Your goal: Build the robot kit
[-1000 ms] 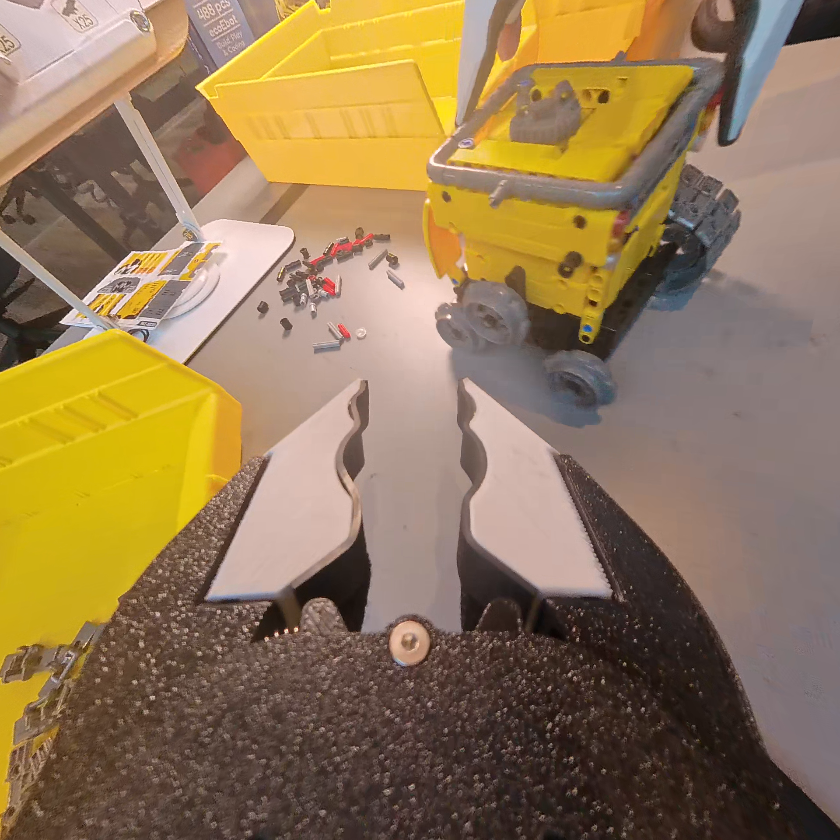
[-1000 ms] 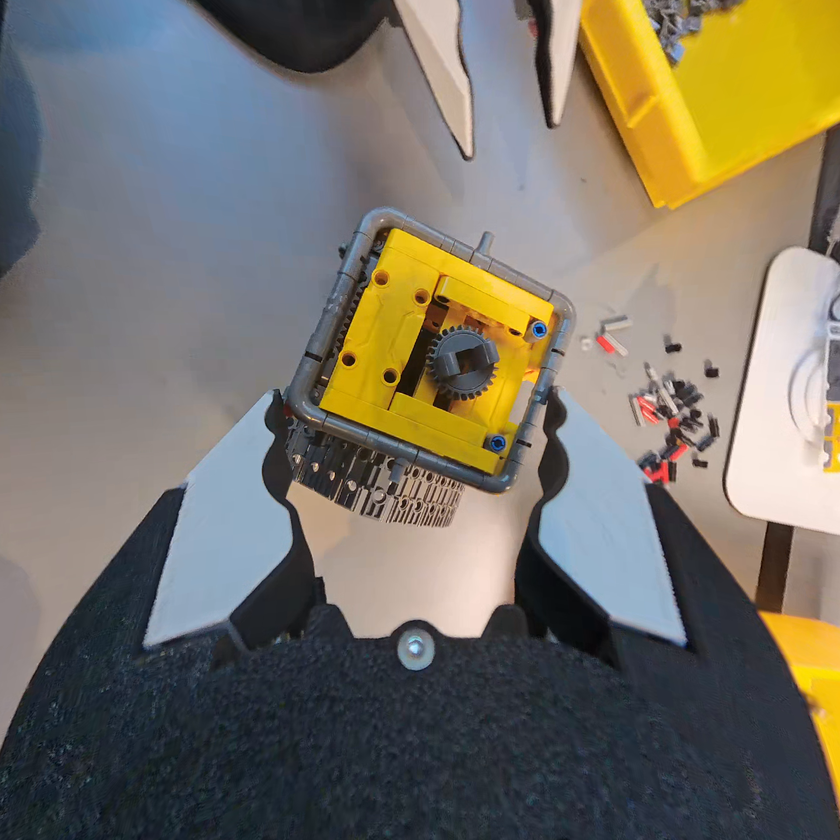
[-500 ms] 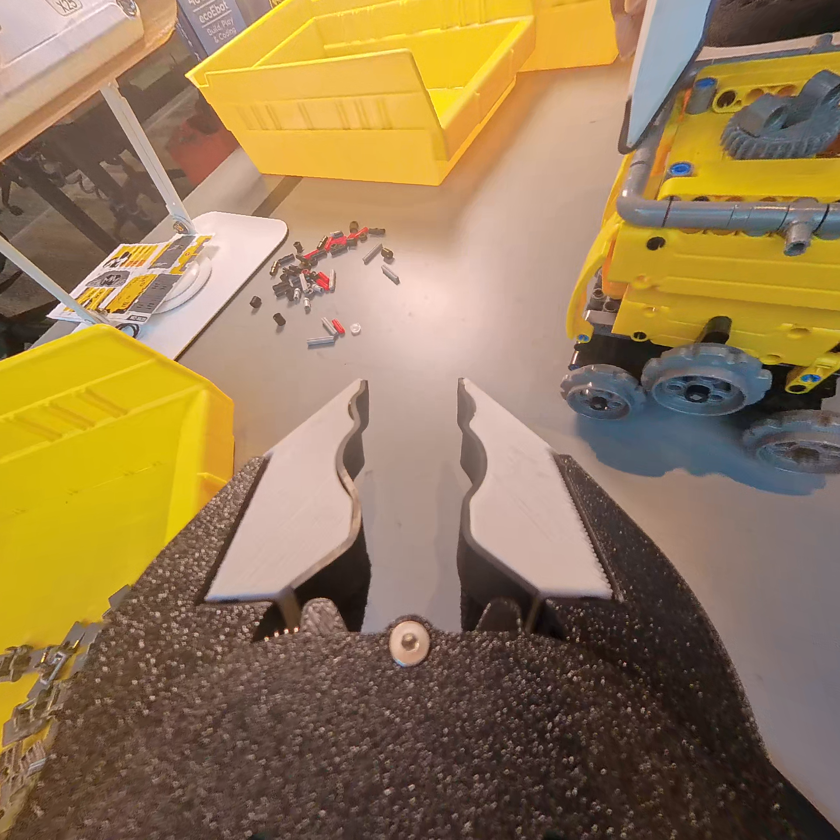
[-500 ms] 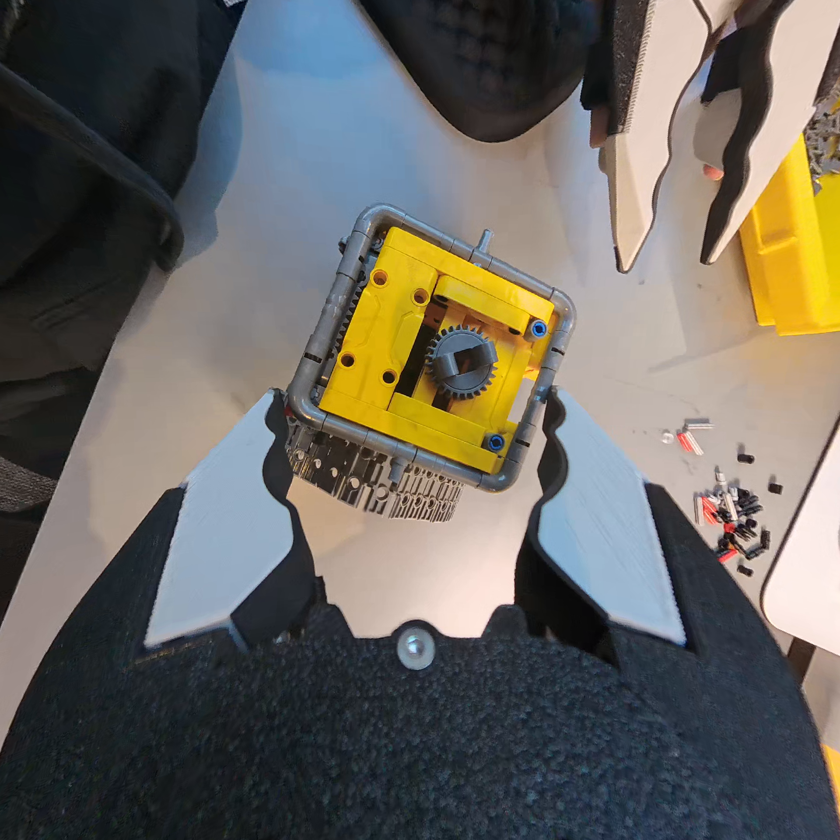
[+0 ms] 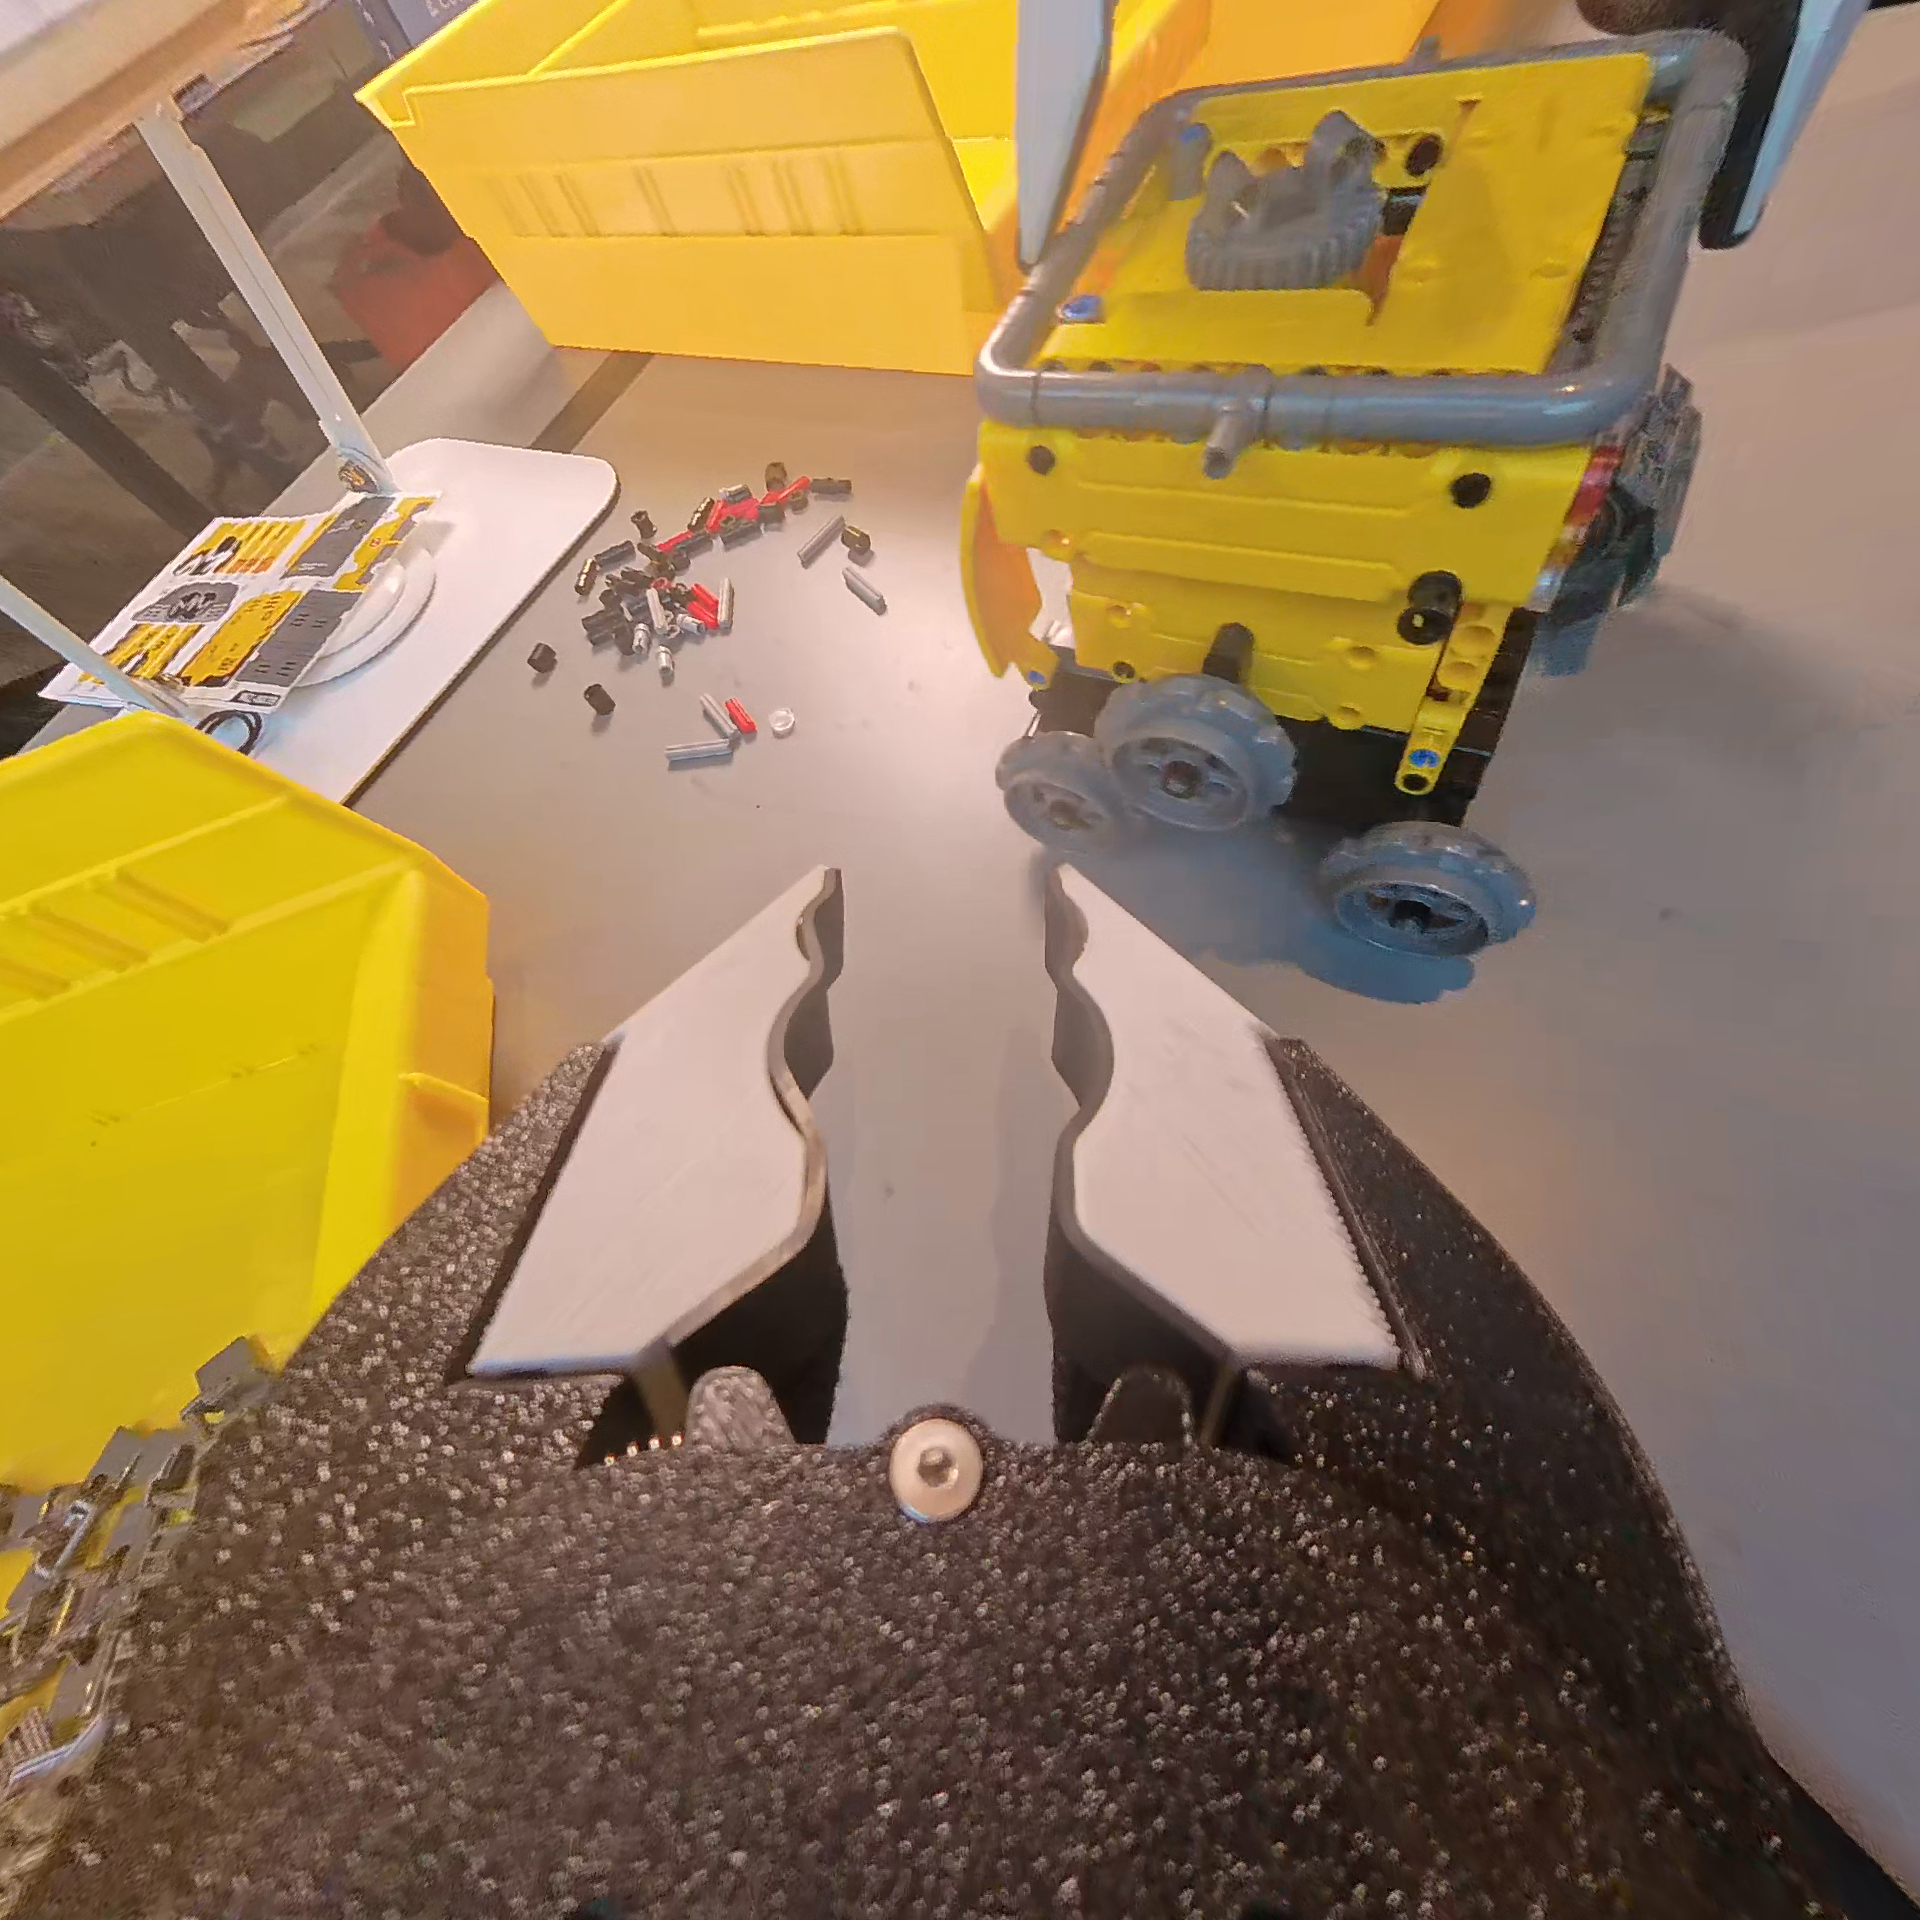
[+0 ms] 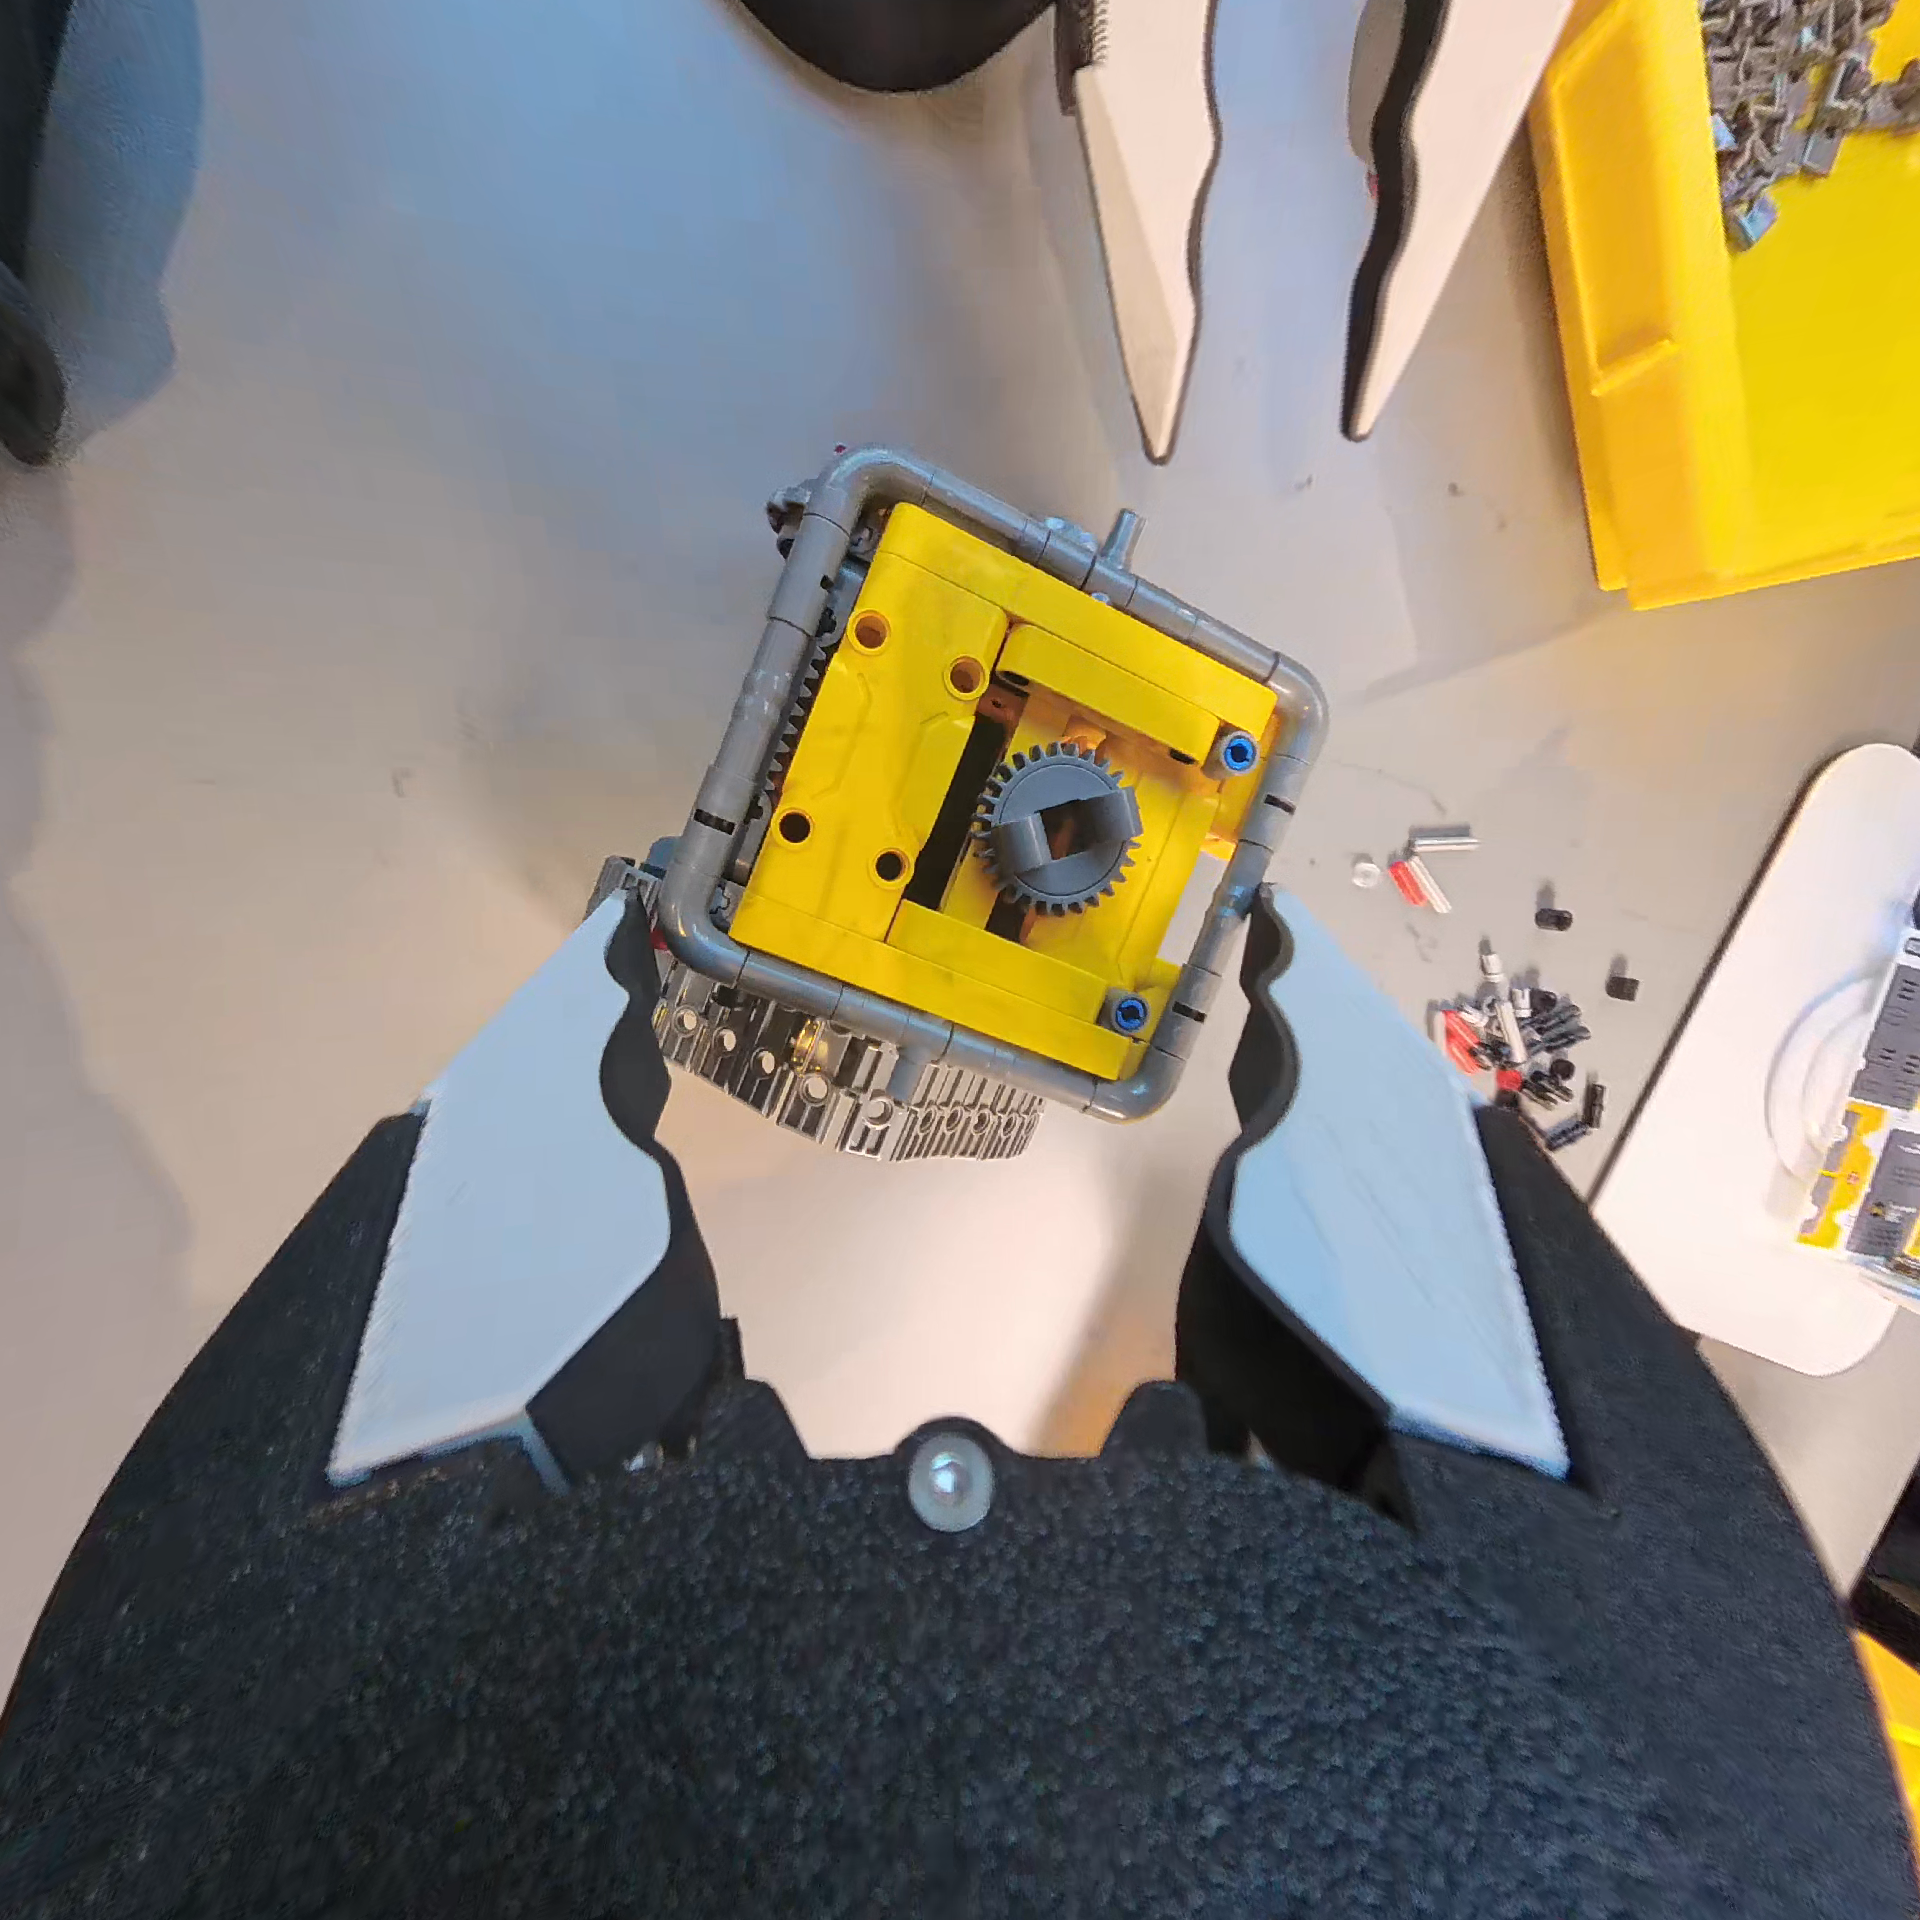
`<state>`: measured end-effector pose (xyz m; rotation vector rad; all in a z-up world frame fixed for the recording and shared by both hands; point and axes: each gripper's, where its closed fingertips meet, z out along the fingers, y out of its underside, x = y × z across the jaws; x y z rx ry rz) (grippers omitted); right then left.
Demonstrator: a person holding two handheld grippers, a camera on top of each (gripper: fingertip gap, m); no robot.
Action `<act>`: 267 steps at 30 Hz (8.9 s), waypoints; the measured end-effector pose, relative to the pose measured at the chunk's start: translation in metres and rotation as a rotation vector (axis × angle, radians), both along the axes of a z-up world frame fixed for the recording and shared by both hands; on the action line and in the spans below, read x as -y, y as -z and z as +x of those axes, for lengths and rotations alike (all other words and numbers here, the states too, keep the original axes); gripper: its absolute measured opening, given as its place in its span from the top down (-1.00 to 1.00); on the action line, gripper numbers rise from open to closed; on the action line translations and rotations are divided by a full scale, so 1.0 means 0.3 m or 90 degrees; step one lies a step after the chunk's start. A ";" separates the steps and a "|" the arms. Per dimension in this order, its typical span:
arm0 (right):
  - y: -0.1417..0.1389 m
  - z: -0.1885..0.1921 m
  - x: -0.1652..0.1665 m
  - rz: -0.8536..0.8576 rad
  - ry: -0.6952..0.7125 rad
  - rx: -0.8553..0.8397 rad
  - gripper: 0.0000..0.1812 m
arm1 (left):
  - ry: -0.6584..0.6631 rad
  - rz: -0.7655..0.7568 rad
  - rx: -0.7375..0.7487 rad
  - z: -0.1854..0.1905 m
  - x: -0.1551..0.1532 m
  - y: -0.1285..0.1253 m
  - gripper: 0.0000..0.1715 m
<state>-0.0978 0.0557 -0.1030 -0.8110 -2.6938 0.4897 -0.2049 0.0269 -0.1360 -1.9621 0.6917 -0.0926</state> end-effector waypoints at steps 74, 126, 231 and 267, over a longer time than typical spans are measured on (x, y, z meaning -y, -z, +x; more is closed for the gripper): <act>-0.014 -0.057 -0.022 -0.243 0.194 -0.264 -0.12 | 0.160 0.065 0.120 0.268 0.047 -0.117 0.61; 0.043 0.407 -0.411 -0.054 0.447 -0.070 -0.29 | 0.095 0.120 0.223 0.155 0.042 -0.182 0.36; -0.002 -0.119 0.170 -0.327 0.319 -0.472 -0.11 | -0.264 0.088 0.068 -0.399 0.062 -0.518 0.39; -0.018 0.421 -0.459 0.069 0.478 -0.130 0.00 | -0.056 -0.652 -0.246 -0.675 -0.028 0.163 0.85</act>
